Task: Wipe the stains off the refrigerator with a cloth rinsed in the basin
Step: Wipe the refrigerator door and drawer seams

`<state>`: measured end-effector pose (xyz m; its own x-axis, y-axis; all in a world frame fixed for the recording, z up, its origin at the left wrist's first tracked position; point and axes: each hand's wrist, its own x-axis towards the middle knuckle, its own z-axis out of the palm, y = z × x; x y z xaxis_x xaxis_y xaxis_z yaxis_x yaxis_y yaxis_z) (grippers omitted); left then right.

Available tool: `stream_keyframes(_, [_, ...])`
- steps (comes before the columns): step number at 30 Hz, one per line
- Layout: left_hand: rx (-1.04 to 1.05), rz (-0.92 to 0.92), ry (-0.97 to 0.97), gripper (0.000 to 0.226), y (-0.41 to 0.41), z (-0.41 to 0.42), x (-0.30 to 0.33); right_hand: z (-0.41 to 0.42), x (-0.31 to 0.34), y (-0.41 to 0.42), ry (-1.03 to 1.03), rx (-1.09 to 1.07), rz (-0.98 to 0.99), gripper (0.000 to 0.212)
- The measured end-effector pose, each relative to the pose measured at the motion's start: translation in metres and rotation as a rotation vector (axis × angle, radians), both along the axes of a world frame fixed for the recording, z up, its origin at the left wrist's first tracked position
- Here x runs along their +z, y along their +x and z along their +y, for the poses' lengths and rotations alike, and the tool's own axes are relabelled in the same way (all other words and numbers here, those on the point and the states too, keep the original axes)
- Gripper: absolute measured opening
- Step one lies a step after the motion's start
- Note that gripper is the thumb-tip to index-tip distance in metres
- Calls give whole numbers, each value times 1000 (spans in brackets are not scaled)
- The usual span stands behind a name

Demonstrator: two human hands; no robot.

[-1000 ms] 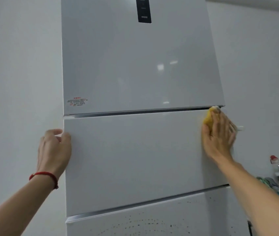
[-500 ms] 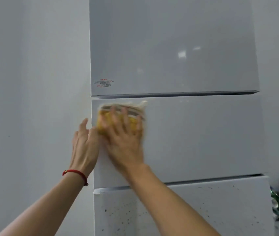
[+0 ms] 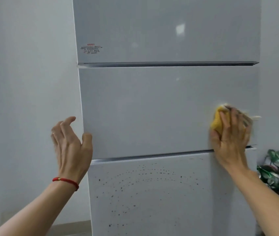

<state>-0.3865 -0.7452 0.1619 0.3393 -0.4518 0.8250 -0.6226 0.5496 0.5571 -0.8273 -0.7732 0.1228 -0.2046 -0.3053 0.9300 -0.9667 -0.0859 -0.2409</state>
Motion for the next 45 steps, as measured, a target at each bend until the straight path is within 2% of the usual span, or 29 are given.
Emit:
stream_keyframes(2, [30,-22,15,56,17,4,-9,4,1,-13,-24,8,-226,65])
stream_keyframes(5, [84,-64,31,53,47,14,-19,5,16,2,-88,26,-675,61])
stream_keyframes(6, [105,-76,35,51,57,17,-23,5,20,12,-119,11,-744,62])
stream_keyframes(8, [148,-77,47,47,75,20,-29,2,23,46,-161,1,-751,62])
stream_keyframes(10, [168,-64,90,45,84,21,-35,-3,17,94,-165,24,-665,59])
stream_keyframes(12, [158,-38,129,46,80,22,-42,-5,5,154,-141,73,-496,56])
stream_keyframes(19, [105,-61,183,42,48,36,-66,-4,-42,346,-53,326,345,67])
stream_keyframes(21, [99,-16,199,36,48,46,-72,1,-54,376,-37,492,439,61])
stream_keyframes(23, [88,63,218,28,57,61,-84,12,-69,401,15,753,396,44])
stream_keyframes(24, [87,107,227,28,68,73,-96,23,-79,416,89,963,282,38])
stream_keyframes(26, [69,182,263,38,90,99,-116,45,-98,436,337,1395,-129,30])
stream_keyframes(27, [97,212,305,44,105,114,-128,57,-108,448,505,1546,-355,26])
stream_keyframes(29, [221,239,436,46,137,144,-153,75,-129,472,866,1746,-762,23])
stream_keyframes(31, [280,294,655,41,166,170,-174,88,-156,494,1171,1887,-1120,28])
stream_keyframes(32, [246,373,776,36,180,184,-186,98,-170,508,1309,1943,-1259,33])
stream_keyframes(34, [148,566,923,28,202,215,-212,124,-198,533,1567,1987,-1404,47])
stream_keyframes(36, [209,653,909,18,224,252,-241,154,-229,555,1741,1973,-1485,58])
stream_keyframes(37, [276,640,886,15,234,268,-255,167,-244,563,1793,1972,-1501,60])
stream_keyframes(39, [398,600,887,16,256,312,-281,200,-280,583,1891,1948,-1486,53])
stream_keyframes(42, [510,564,922,16,294,379,-320,244,-334,624,1928,1979,-1278,38])
stream_keyframes(45, [502,615,950,19,326,430,-341,275,-354,658,1908,2093,-957,32])
